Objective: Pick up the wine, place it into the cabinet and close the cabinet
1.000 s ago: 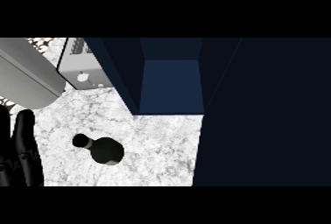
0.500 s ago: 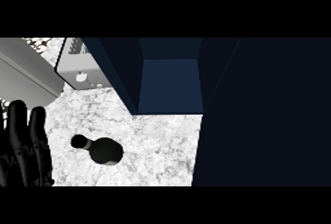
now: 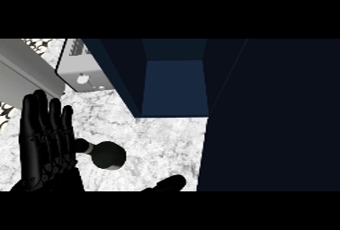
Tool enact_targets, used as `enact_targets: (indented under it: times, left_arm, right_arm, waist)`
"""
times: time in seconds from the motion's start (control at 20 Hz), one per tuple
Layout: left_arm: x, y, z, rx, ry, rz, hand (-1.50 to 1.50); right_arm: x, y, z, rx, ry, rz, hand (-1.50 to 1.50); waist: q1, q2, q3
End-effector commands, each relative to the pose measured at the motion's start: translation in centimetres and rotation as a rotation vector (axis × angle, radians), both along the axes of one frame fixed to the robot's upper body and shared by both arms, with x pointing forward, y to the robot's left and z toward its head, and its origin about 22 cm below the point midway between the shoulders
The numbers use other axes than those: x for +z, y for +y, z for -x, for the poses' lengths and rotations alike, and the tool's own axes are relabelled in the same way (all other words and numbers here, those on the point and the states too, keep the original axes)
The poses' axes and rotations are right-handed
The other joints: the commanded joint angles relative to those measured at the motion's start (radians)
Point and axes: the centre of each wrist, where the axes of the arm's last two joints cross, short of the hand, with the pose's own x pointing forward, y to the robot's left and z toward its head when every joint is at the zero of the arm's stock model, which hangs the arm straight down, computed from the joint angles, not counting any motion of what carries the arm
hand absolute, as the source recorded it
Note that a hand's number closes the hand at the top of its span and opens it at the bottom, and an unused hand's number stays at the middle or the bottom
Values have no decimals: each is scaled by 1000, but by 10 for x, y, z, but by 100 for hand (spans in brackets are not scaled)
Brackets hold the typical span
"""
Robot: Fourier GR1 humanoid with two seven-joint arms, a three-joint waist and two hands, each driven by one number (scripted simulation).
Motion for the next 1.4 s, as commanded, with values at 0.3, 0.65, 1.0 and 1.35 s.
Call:
enact_targets:
  times: [0.3,0.65,1.0,1.35]
  left_arm:
    - [-60,34,-13,161,97,24,-150]
    - [-100,49,-10,167,131,44,-150]
    - [-127,64,-16,176,161,53,-150]
    - [-158,77,-12,183,170,52,-150]
  right_arm:
    - [5,-19,25,34,-12,-20,-150]
    - [3,-33,8,62,-17,-24,-150]
    - [9,-23,16,89,14,-19,-150]
    - [0,-29,14,72,-12,-32,-150]
  waist:
    - [5,-2,0]
    - [6,-1,-1]
    - [8,-2,-2]
    - [10,-2,-2]
